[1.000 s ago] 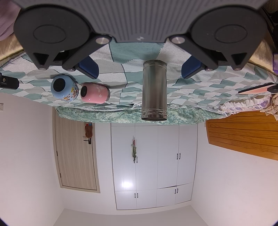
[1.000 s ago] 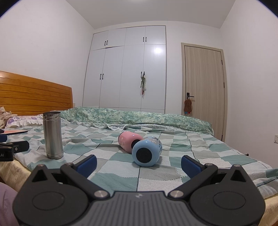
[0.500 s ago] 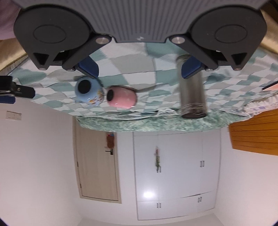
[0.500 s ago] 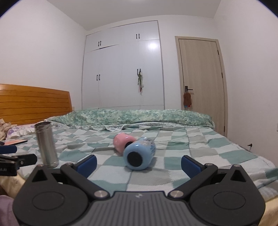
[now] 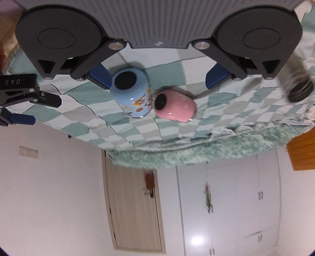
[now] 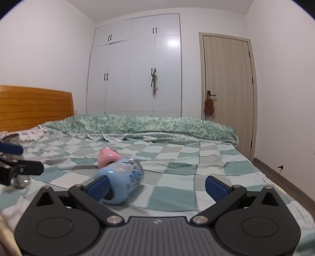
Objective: Flip cup upright
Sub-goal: 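Move the left gripper toward the lying light-blue cartoon cup, then grasp the light-blue cup body with the left gripper and tilt it upright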
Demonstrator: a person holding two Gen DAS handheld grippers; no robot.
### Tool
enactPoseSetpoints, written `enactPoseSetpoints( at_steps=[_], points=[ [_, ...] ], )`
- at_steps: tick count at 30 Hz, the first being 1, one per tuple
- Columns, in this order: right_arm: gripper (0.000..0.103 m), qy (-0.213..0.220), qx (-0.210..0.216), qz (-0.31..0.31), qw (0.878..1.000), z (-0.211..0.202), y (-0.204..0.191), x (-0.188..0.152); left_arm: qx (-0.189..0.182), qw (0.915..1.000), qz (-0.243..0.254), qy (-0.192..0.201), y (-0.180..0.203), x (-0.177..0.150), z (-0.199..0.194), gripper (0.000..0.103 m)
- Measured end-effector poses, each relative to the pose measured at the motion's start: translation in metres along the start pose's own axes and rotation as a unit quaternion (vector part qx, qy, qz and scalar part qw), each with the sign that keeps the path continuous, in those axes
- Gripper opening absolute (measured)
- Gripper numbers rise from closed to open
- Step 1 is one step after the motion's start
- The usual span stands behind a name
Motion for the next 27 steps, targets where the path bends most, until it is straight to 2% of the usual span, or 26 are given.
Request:
enactPoseSetpoints(
  at_steps=[5,11,14,17,21,23,24,25,26,27],
  points=[
    [0.103,-0.019,-0.013,-0.011,1.000,0.036,0.029,0.015,-0.014,0.9977,0.003,-0.066,0.014,0.027,0.060,0.103],
    [0.103,-0.056,-0.019,0.015,0.998,0.089,0.056,0.023,-0.015,0.9856,-0.006,-0.169,0.024,0.041,0.129,0.103],
    [0.103,-0.069,-0.015,0.027,0.997,0.111,0.064,0.022,-0.028,0.9793,-0.020,-0.199,0.029,0.043,0.154,0.103],
    [0.103,-0.084,-0.017,0.044,0.995,0.129,0.072,0.017,-0.022,0.9731,-0.022,-0.228,0.032,0.044,0.177,0.103],
    [0.103,-0.108,-0.017,0.069,0.992,0.149,0.082,0.007,-0.007,0.9596,-0.012,-0.281,0.038,0.039,0.204,0.103],
    [0.103,-0.117,-0.022,0.076,0.990,0.154,0.085,0.003,-0.010,0.9519,-0.013,-0.306,0.041,0.034,0.213,0.103],
    [0.103,-0.120,-0.022,0.079,0.989,0.155,0.086,0.001,-0.013,0.9487,-0.016,-0.315,0.042,0.032,0.217,0.098],
    [0.103,-0.123,-0.019,0.083,0.989,0.156,0.088,-0.001,-0.023,0.9443,-0.027,-0.327,0.042,0.030,0.220,0.086],
    [0.103,-0.124,-0.017,0.086,0.988,0.156,0.088,-0.002,-0.027,0.9391,-0.039,-0.340,0.042,0.028,0.224,0.086],
    [0.103,-0.124,-0.015,0.086,0.988,0.156,0.087,-0.003,-0.024,0.9380,-0.043,-0.343,0.041,0.027,0.225,0.086]
  ],
)
Point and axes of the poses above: each gripper's, at about its wrist camera, not at the fingertips, and z roughly the way its jaws point, y to its right, x to its top, the point moved 5 cm from there along z, roughly the way its jaws point, and after that the axes turned 1 degree about z, right-handed, at the moved point
